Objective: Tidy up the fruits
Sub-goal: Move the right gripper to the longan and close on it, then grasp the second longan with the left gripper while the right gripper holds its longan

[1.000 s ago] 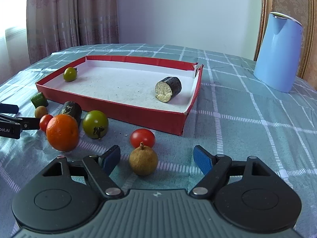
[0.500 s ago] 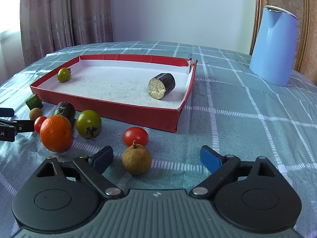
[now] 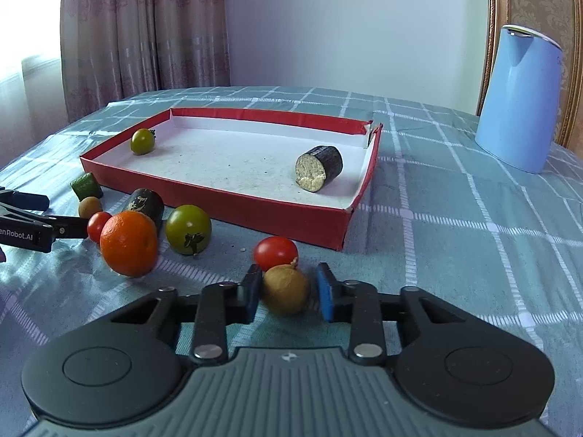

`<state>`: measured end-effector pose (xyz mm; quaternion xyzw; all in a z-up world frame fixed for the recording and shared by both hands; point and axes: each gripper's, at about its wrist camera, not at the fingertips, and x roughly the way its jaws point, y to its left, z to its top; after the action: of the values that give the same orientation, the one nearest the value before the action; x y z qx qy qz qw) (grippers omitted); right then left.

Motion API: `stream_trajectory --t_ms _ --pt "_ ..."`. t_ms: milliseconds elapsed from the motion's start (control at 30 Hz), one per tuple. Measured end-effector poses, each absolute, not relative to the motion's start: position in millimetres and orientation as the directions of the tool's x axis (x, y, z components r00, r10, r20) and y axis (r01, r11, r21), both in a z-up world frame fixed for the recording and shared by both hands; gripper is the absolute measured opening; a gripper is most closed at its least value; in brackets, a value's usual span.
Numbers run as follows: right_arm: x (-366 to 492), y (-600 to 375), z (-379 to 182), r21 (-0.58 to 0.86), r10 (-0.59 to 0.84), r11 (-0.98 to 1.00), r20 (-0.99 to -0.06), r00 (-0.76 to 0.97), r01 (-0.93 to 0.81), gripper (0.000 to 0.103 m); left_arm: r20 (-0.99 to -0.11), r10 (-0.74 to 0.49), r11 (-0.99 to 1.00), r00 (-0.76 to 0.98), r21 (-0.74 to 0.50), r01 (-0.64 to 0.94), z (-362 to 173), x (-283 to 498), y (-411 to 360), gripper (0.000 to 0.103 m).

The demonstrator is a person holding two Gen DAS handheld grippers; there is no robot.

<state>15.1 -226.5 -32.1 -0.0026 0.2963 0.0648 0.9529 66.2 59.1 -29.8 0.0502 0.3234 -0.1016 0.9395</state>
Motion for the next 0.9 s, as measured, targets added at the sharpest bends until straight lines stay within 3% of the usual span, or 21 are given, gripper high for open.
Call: stream_trajectory --t_ms 133,367,633,833,900 --pt "15 -232 -32 0.07 0.14 0.99 -0.563 0.814 -0.123 0.026 -0.597 -0.188 0.965 0.78 0.037 0.261 -28 62 56 0.103" --pt "14 -228 -33 0.032 0.118 0.992 -0.564 0.817 -0.122 0.026 -0.587 -0.13 0.961 0.799 0.124 0.248 -28 61 41 0.103" --pt "14 -230 -32 0.037 0.121 0.992 -0.564 0.817 -0.122 0.026 -0.619 -0.069 0.986 0.783 0.077 0.148 -27 78 38 0.102" --pt "14 -229 -32 0.039 0.122 0.992 -0.564 0.817 -0.122 0.026 -0.608 -0.097 0.989 0.788 0.027 0.143 -25 75 32 0.079" --pt "14 -229 -32 0.038 0.122 0.992 -0.564 0.817 -0.121 0.026 -0.597 -0.123 0.984 0.793 0.027 0.174 -24 72 29 0.059"
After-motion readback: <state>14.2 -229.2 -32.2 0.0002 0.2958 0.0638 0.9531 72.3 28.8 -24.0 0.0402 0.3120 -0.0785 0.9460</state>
